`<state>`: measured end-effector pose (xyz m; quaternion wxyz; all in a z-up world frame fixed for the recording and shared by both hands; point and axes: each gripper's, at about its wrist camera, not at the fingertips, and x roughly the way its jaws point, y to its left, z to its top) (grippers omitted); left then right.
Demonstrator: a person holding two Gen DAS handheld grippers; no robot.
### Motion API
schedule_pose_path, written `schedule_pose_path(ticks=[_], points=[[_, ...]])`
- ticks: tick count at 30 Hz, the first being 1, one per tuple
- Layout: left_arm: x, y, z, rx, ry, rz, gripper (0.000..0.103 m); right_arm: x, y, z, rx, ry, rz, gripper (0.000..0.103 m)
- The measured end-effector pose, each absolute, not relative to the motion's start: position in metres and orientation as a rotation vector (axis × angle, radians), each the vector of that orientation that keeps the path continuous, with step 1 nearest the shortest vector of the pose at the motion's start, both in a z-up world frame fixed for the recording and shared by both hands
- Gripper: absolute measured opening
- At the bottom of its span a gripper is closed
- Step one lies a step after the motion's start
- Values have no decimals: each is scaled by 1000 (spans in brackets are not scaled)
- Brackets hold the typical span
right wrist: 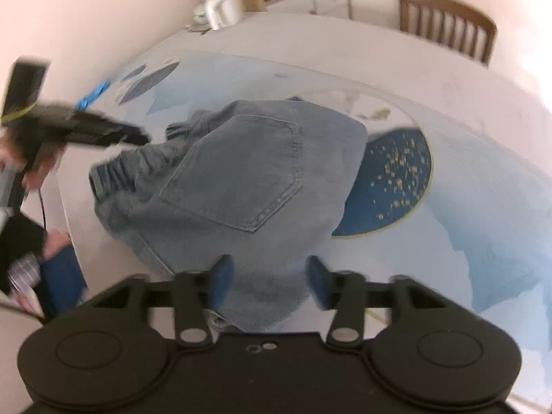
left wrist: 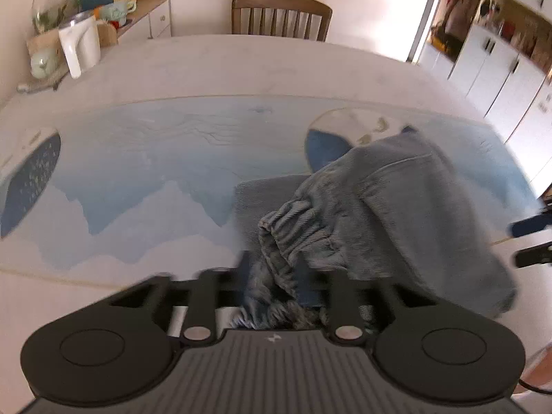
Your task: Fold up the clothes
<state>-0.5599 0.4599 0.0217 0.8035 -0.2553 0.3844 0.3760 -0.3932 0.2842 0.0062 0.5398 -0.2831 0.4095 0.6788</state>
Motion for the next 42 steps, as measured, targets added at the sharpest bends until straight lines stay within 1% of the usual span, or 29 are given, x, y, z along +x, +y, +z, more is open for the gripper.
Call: schedule_pose_path(ticks=[1, 2, 5, 10, 11, 15, 18, 20, 22, 24, 25, 26, 29, 32, 35, 39, 42], points=[[-565, 456, 26, -572, 804, 805, 84, -390, 286, 5, -648, 983, 1607, 103], [-569, 452, 29, -594, 786, 804, 87, -387, 288, 3, -623, 990, 1600, 103], [-576, 447, 27, -660, 801, 744, 87, -385, 298, -6, -600, 1053, 1583, 103], [-577, 444, -3, -735, 921, 670, 89, -379, 311, -30, -570, 1179, 1526, 103], [-579, 446, -8, -772, 917, 670, 91, -378, 312, -34, -562, 1200, 1520, 103], [-582, 454, -25, -895, 911, 668, 91, -383, 317, -44, -551, 1230, 1496, 103], [-578, 452, -31, -931, 892, 656, 91, -385, 321, -48, -528, 1244, 1466, 103], [-571, 453, -33, -936, 878, 657, 89, -385, 320, -48, -501, 1242, 1461, 103], [-561, 454, -34, -932, 865, 662, 76, -384, 320, -47, -497, 1228, 1451, 103], [-552, 456, -35, -927, 853, 667, 71, -377, 317, -46, -464, 1221, 1444, 103], [-547, 460, -36, -923, 846, 671, 63, -373, 317, -45, -453, 1207, 1431, 103], [-542, 464, -37, -922, 838, 668, 57, -369, 316, -43, -442, 1190, 1416, 103], [-518, 485, -39, -906, 827, 638, 57, -347, 321, -39, -432, 1147, 1387, 103], [-470, 508, -36, -780, 850, 607, 57, -320, 339, -34, -451, 1086, 1348, 103], [-425, 538, -33, -711, 845, 606, 57, -286, 366, -32, -451, 1036, 1298, 103], [-376, 580, -29, -643, 843, 630, 57, -253, 400, -35, -434, 1015, 1254, 103], [-353, 598, -26, -609, 852, 649, 57, -232, 425, -37, -425, 994, 1240, 103]])
